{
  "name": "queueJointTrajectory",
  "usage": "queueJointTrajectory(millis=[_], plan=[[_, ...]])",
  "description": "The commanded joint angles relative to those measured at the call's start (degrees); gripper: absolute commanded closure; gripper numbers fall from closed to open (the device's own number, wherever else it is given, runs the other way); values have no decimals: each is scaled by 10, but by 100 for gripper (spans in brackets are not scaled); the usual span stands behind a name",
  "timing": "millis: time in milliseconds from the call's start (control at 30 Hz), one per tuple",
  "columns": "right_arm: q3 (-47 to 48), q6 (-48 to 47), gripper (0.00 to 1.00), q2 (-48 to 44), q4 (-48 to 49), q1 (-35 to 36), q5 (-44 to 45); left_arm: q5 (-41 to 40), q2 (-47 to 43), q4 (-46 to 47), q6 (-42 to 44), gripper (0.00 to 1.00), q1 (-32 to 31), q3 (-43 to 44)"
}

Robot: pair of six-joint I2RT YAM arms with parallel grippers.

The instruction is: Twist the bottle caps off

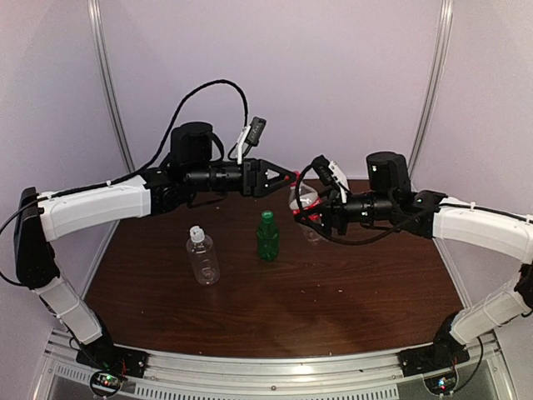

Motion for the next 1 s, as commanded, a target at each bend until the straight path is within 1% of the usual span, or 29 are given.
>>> queueJointTrajectory(millis=[0, 33, 133, 300, 333, 433, 533, 800, 967], plan=[[10, -19, 58, -5, -12, -2, -110, 141, -36, 108, 43, 24, 17, -22], [13, -18, 58, -2, -13, -2, -130, 155, -38, 109, 58, 22, 17, -23], [21, -13, 57, 9, -14, -2, -179, 191, -40, 107, 88, 20, 18, -20], [30, -5, 56, 23, -4, -2, -237, 241, -34, 120, 106, 21, 18, -18], [30, 8, 56, 24, 0, -2, -243, 251, -30, 122, 106, 21, 18, -17], [31, 19, 56, 26, 11, -2, -260, 267, -22, 126, 106, 26, 18, -13], [34, 24, 56, 28, 17, -3, -272, 275, -15, 133, 105, 32, 18, -12], [32, 36, 56, 25, 19, -2, -281, 280, 2, 133, 95, 45, 18, -10], [33, 41, 56, 24, 38, -2, -277, 285, 6, 143, 85, 51, 16, -13]])
